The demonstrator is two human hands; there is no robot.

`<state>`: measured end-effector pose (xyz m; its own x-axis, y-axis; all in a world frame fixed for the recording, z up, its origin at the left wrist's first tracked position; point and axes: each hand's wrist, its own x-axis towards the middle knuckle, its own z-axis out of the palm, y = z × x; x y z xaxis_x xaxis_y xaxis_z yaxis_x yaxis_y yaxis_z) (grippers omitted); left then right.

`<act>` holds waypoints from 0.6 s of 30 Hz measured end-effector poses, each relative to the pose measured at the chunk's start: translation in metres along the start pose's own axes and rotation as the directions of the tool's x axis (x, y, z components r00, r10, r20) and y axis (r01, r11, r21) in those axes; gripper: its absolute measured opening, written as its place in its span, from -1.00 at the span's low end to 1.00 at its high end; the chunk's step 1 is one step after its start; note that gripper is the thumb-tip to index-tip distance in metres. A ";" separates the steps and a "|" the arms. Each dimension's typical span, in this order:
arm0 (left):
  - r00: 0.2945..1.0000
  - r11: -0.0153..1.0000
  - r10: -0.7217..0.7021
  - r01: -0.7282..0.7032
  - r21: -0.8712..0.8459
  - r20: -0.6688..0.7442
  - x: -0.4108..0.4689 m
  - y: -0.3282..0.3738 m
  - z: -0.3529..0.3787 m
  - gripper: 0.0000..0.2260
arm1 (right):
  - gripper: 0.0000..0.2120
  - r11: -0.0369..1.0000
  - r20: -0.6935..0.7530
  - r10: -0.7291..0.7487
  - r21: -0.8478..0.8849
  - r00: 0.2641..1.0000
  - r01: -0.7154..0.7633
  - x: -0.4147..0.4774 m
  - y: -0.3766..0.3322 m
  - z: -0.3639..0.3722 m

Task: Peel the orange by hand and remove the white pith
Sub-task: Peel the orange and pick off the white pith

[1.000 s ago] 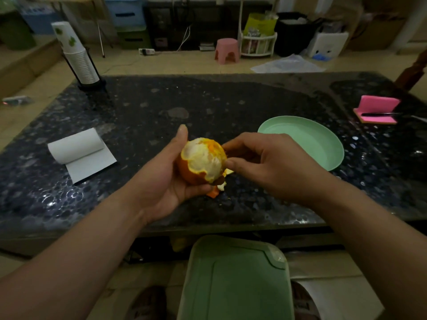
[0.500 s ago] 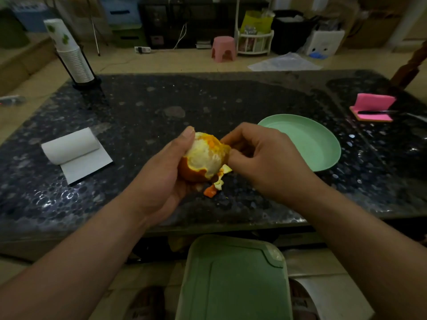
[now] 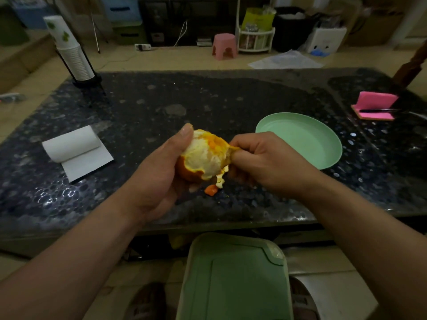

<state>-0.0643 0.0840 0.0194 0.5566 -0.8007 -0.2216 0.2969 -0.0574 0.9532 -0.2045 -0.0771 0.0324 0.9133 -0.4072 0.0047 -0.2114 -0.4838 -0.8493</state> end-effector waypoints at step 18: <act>0.974 0.931 -0.224 0.221 -0.292 0.021 0.001 0.000 0.001 -0.39 | -0.78 0.973 0.112 -0.002 0.230 0.994 -0.024 0.000 0.002 0.006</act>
<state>-0.0644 0.0822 0.0196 0.4590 -0.7800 -0.4253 0.6258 -0.0559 0.7780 -0.2029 -0.0731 0.0274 0.9469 -0.3170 -0.0528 -0.1476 -0.2830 -0.9477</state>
